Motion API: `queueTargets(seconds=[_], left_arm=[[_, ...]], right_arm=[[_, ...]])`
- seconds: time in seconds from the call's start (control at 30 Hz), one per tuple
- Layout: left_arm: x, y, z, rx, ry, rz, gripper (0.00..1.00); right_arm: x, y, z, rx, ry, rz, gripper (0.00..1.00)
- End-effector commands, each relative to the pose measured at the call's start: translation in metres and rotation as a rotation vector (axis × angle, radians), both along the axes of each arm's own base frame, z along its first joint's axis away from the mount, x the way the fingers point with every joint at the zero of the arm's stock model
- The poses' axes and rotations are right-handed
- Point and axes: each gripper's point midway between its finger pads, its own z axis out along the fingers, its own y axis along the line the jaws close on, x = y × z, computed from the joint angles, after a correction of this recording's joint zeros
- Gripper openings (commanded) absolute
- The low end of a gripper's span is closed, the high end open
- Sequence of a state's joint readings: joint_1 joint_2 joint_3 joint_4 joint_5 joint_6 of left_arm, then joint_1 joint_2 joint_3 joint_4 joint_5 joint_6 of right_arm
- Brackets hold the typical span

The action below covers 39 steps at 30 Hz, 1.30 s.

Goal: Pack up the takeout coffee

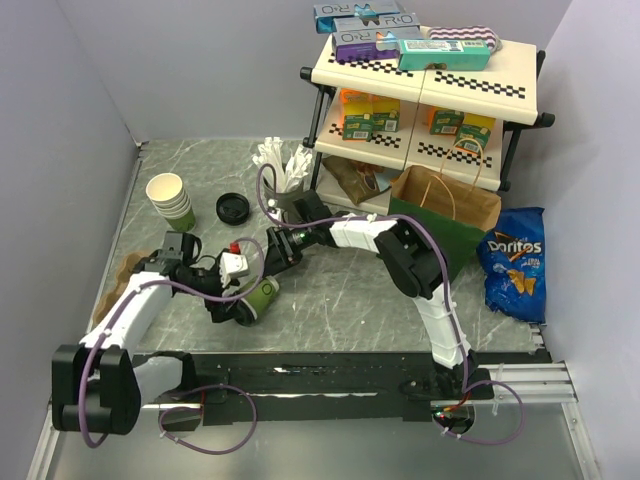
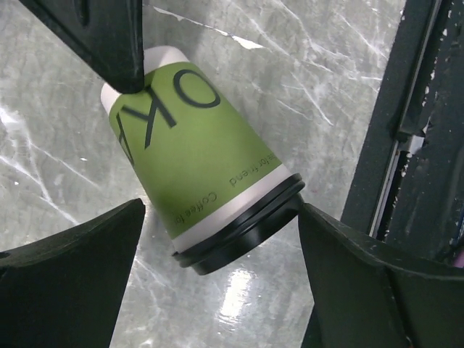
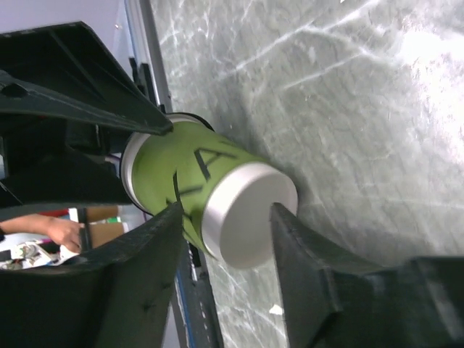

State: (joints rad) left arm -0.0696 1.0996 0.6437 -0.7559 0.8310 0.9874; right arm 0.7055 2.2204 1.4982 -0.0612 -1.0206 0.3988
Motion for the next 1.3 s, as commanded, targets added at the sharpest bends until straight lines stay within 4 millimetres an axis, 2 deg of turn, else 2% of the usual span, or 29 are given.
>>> queueTargets(seconds=[0.0,0.4,0.47,0.5,0.57,0.6,0.7,0.8,0.9,0.93,1.07,1.27], left_arm=[[0.018,-0.01,0.017,-0.059,-0.016,0.003,0.92],[0.035,-0.02,0.043,-0.121,0.06,0.015,0.86],[0.03,-0.017,0.046,-0.103,0.095,0.023,0.88],[0.031,-0.013,0.054,-0.09,0.073,0.022,0.89],[0.025,-0.001,0.056,-0.024,0.016,-0.02,0.91],[0.014,0.005,0.054,0.005,0.047,-0.03,0.92],[-0.003,0.025,0.042,0.119,0.023,-0.118,0.92],[-0.003,0.031,0.033,0.167,-0.046,-0.185,0.93],[0.004,0.028,0.027,0.156,-0.09,-0.184,0.94],[0.014,0.026,0.028,0.152,-0.136,-0.178,0.94],[0.023,0.013,0.019,0.128,-0.159,-0.189,0.93],[0.038,-0.003,0.019,0.08,-0.18,-0.16,0.91]], right_arm=[[0.002,0.015,0.011,0.063,0.03,0.01,0.55],[0.0,0.011,-0.011,0.005,0.097,-0.012,0.41],[0.001,0.009,-0.014,-0.002,0.099,-0.018,0.41],[0.0,0.008,-0.015,-0.006,0.108,-0.022,0.4],[0.003,0.004,-0.017,-0.013,0.127,-0.038,0.39],[0.004,0.003,-0.019,-0.014,0.131,-0.041,0.38],[0.008,0.001,-0.021,-0.016,0.132,-0.045,0.37],[0.008,0.0,-0.023,-0.02,0.136,-0.047,0.36],[0.007,-0.001,-0.026,-0.027,0.147,-0.049,0.34],[0.006,-0.001,-0.026,-0.027,0.145,-0.049,0.34],[0.003,-0.006,-0.033,-0.057,0.148,-0.049,0.32],[0.003,-0.014,-0.041,-0.084,0.159,-0.064,0.31]])
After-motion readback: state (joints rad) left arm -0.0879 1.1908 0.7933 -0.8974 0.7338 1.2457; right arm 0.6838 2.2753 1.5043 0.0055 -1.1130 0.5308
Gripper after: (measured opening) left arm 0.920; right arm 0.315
